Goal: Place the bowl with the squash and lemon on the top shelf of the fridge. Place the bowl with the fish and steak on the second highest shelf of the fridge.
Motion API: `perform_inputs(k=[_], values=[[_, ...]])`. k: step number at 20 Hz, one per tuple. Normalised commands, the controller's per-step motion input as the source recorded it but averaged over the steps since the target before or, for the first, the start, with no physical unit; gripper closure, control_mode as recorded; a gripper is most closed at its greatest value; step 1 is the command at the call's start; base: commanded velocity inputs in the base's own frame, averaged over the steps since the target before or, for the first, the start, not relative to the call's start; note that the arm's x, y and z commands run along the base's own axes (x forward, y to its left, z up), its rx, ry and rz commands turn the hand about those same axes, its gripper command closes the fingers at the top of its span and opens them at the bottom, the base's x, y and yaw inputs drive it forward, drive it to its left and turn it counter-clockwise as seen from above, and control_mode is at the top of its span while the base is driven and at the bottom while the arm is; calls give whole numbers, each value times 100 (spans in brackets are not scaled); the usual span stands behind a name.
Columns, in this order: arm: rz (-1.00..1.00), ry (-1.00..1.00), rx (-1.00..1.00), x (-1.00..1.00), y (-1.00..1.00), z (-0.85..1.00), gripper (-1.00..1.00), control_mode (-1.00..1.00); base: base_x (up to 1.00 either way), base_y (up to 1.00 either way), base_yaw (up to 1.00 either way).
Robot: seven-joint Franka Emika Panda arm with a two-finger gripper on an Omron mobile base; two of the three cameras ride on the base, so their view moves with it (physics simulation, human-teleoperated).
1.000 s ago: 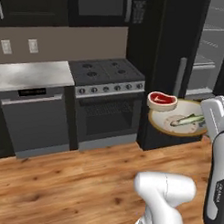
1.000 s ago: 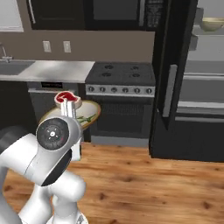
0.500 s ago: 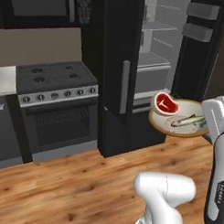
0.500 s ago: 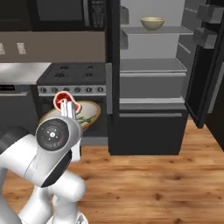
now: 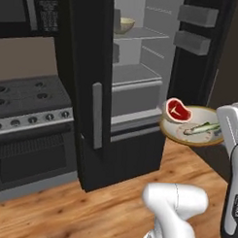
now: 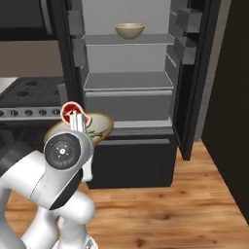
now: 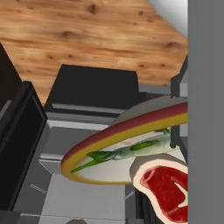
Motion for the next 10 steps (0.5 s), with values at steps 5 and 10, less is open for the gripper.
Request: perform_inputs(k=[5, 10], values=[[0, 0, 0, 0, 0, 0, 100, 100, 99, 0, 0], [0, 0, 0, 0, 0, 0, 100, 100, 90, -45, 7]])
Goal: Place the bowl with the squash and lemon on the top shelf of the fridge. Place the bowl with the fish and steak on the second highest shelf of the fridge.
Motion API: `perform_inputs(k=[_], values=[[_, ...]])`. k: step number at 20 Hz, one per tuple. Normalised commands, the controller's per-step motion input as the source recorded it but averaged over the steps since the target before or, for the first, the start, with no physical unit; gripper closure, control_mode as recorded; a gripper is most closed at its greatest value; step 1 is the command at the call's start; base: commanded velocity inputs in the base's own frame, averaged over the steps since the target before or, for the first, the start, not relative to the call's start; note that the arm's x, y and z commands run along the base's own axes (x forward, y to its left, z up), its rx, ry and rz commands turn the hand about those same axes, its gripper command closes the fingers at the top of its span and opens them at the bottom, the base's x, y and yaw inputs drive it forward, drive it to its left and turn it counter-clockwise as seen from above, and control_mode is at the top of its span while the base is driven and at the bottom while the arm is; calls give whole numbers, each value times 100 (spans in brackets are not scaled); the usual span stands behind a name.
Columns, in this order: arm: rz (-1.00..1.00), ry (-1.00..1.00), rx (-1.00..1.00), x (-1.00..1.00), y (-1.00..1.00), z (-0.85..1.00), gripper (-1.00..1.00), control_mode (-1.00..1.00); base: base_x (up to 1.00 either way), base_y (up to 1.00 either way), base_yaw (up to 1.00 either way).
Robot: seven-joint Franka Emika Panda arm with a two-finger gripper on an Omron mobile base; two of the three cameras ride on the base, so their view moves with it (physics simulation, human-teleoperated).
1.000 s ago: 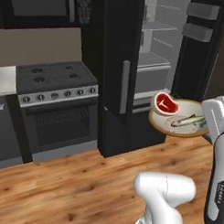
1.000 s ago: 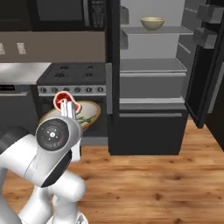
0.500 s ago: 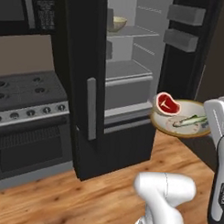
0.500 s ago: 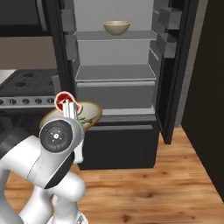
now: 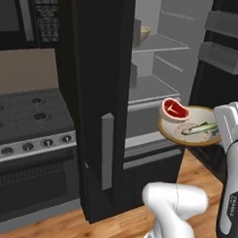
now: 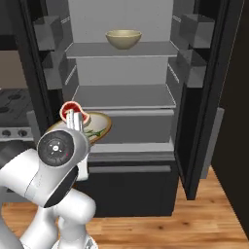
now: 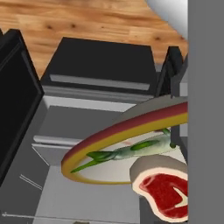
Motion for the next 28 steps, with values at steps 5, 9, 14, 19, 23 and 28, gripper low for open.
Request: perform_inputs(k=[5, 9, 14, 19, 23, 28], values=[[0, 0, 0, 0, 0, 0, 100, 100, 74, -45, 10], [0, 0, 0, 0, 0, 0, 100, 100, 47, -15, 14], [0, 0, 0, 0, 0, 0, 100, 100, 48, 0, 16], [0, 0, 0, 0, 0, 0, 100, 100, 56, -22, 15], [0, 0, 0, 0, 0, 0, 100, 100, 49, -30, 18], [0, 0, 0, 0, 0, 0, 100, 100, 43, -27, 15]])
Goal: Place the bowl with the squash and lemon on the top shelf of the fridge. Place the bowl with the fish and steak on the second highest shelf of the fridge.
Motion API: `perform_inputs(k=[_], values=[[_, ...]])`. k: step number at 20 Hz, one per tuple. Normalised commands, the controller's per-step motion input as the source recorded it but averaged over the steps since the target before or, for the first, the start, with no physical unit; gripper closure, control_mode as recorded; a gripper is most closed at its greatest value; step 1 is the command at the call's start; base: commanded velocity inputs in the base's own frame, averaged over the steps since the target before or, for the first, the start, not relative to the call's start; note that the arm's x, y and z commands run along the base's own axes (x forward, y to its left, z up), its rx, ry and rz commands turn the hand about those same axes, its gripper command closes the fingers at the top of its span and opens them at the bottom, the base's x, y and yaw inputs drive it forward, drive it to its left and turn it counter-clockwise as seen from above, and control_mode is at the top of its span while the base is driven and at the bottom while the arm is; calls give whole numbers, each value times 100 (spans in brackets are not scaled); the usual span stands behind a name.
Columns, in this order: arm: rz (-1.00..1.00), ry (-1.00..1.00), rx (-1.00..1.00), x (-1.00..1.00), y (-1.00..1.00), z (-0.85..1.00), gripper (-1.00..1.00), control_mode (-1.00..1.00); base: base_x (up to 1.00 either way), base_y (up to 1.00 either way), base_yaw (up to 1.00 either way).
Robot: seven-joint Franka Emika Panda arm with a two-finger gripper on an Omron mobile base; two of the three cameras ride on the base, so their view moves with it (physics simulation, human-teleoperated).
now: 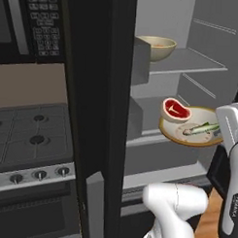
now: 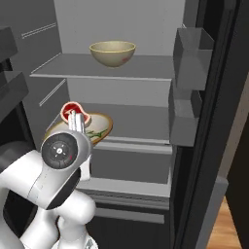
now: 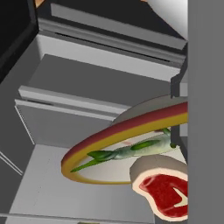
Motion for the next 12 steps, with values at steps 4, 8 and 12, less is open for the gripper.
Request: perform_inputs(k=[4, 8, 12], values=[[0, 0, 0, 0, 0, 0, 100, 100, 42, -6, 10], [0, 0, 0, 0, 0, 0, 100, 100, 52, 0, 7], [2, 0, 0, 9, -5, 0, 100, -100, 33, -2, 4]])
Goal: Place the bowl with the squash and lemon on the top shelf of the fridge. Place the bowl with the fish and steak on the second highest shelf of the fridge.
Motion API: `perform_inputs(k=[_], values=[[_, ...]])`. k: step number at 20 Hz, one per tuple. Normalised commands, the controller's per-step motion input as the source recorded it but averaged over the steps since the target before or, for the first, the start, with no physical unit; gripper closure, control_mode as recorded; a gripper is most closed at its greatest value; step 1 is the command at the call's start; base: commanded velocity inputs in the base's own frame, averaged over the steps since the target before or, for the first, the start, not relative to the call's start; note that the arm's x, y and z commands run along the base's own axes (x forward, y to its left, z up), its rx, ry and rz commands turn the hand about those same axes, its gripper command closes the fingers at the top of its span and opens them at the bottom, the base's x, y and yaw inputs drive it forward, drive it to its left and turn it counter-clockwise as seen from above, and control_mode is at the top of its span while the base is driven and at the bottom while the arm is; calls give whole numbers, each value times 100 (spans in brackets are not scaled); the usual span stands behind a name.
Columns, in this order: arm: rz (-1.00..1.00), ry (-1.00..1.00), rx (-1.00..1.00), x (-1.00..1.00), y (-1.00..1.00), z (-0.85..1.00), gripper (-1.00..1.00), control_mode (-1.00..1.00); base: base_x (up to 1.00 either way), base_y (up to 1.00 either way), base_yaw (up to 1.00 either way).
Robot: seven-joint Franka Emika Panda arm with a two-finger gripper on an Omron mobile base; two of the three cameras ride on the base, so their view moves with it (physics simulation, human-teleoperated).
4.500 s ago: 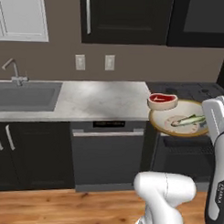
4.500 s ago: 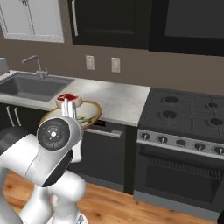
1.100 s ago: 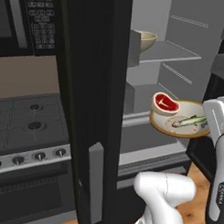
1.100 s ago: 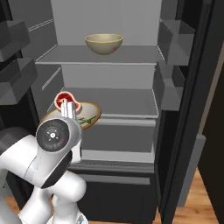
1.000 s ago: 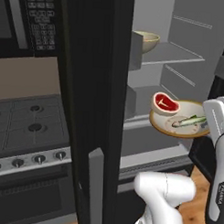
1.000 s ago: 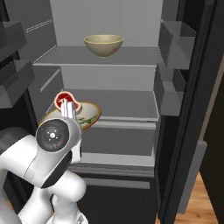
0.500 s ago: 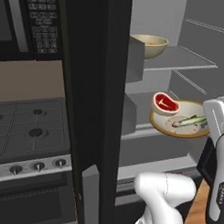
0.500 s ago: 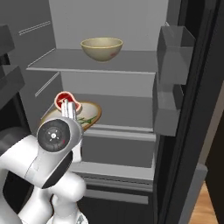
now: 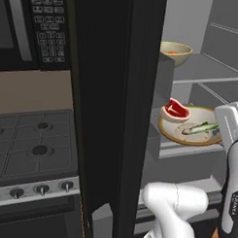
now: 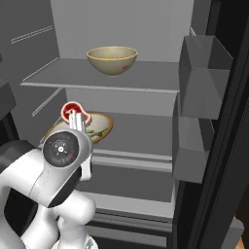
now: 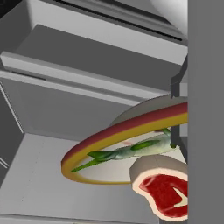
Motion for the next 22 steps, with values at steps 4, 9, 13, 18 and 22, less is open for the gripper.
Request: perform_inputs(k=[4, 9, 13, 18, 22], values=[[2, -1, 0, 52, -4, -19, 100, -100, 0, 0, 0], [0, 0, 0, 56, 0, -38, 100, -100, 0, 0, 0], [0, 0, 0, 39, 0, -32, 100, -100, 0, 0, 0], [0, -1, 0, 48, 0, -34, 100, -100, 0, 0, 0], [0, 0, 0, 57, 0, -32, 100, -100, 0, 0, 0]])
